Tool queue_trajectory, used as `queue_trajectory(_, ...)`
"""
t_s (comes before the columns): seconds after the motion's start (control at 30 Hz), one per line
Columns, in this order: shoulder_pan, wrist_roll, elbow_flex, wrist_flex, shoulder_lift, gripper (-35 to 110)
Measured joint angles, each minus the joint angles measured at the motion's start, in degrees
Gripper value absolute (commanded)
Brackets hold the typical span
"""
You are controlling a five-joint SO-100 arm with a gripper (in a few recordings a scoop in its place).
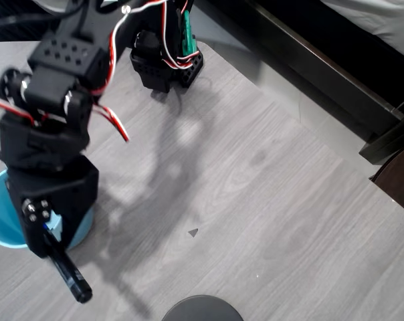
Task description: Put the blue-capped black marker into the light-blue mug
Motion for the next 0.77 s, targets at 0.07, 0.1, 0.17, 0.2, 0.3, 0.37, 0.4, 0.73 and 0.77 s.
queue_trajectory(0.07, 0.5, 0.3, 0.4, -0.9, 0.0, 6)
queue_trajectory(0.1, 0.6, 0.3, 0.4, -1.1, 0.0, 6)
queue_trajectory(0.17, 0.6, 0.3, 0.4, -1.6, 0.0, 11)
queue_trajectory(0.2, 0.6, 0.3, 0.4, -1.7, 0.0, 17)
queue_trajectory(0.3, 1.8, 0.4, 0.4, -1.7, 0.0, 36)
queue_trajectory(0.37, 1.8, 0.7, 0.4, -1.7, 0.0, 37)
queue_trajectory(0.4, 1.7, 1.0, 0.4, -1.7, 0.0, 38)
queue_trajectory(0.73, 1.7, 1.8, 0.6, -1.7, 0.0, 35)
queue_trajectory(0.77, 1.7, 1.8, 0.6, -1.7, 0.0, 32)
